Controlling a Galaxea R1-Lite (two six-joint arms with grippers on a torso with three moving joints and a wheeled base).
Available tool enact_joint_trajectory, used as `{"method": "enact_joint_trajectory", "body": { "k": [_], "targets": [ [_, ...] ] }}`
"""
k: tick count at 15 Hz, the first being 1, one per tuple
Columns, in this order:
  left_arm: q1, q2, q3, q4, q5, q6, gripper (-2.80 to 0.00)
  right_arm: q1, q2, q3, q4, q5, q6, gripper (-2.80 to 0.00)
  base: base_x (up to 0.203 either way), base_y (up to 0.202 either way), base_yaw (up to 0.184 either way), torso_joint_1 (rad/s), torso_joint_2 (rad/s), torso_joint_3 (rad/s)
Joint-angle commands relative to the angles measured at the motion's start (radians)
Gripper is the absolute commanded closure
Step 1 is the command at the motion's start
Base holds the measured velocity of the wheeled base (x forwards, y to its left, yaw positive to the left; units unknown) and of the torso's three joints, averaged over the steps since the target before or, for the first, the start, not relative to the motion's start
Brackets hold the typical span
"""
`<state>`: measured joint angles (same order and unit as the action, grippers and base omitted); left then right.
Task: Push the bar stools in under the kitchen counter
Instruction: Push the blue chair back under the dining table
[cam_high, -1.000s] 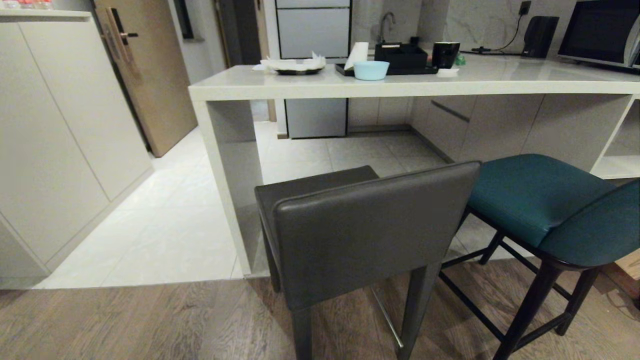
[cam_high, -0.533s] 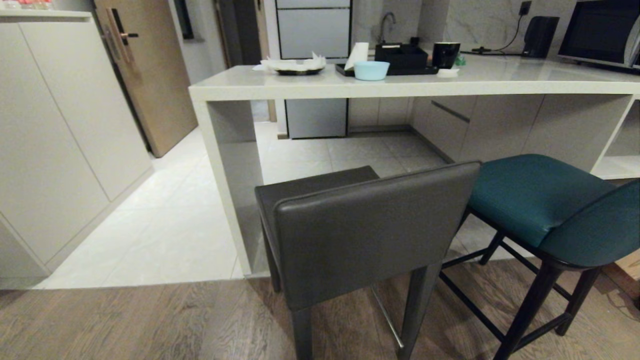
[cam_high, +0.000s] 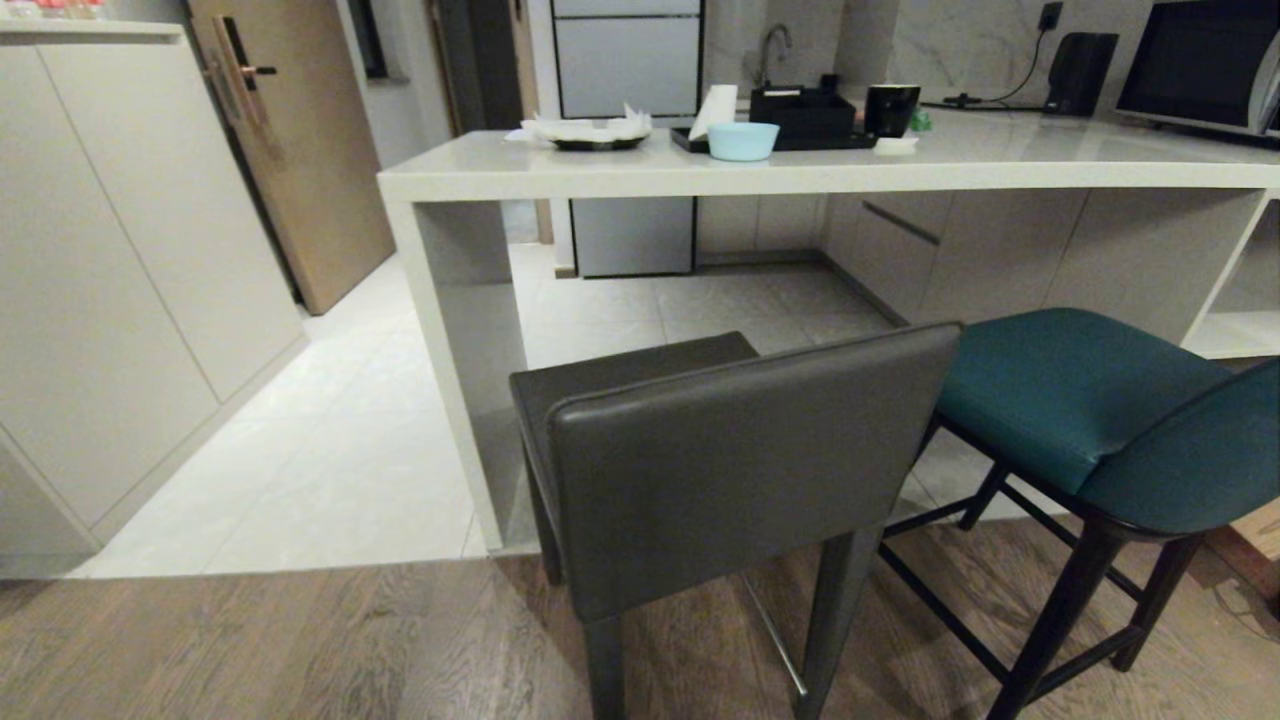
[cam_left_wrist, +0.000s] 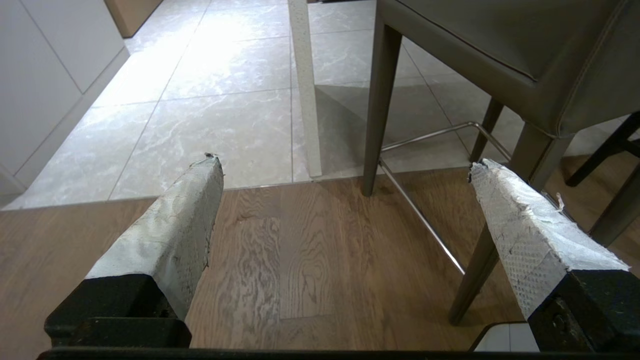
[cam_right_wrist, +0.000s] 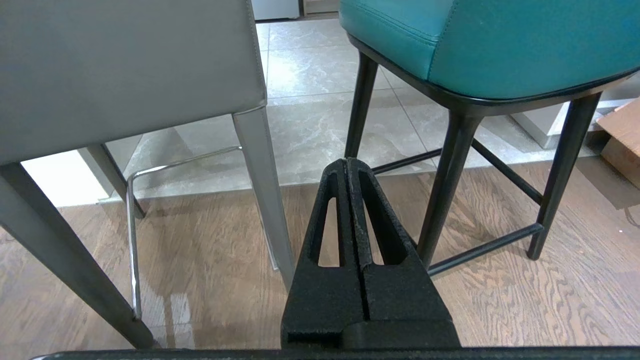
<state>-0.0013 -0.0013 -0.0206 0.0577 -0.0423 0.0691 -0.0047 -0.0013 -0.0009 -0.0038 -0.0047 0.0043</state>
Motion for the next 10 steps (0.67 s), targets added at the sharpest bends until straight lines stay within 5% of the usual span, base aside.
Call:
{"method": "enact_joint_trajectory", "body": {
  "k": [1,10],
  "targets": [
    [0.0,0.001,-0.001,0.002,-0.001,0.0,-2.8,0.0,0.001,-0.001,-0.001,0.0,0.0,0.0,0.0,0.0,0.0,0.0,0.0,0.0],
    [0.0,0.001,0.001,-0.004,0.006,-0.026,-2.8,0.0,0.001,-0.001,0.001,0.0,0.002,0.0,0.0,0.0,0.0,0.0,0.0,0.0]
  ]
}}
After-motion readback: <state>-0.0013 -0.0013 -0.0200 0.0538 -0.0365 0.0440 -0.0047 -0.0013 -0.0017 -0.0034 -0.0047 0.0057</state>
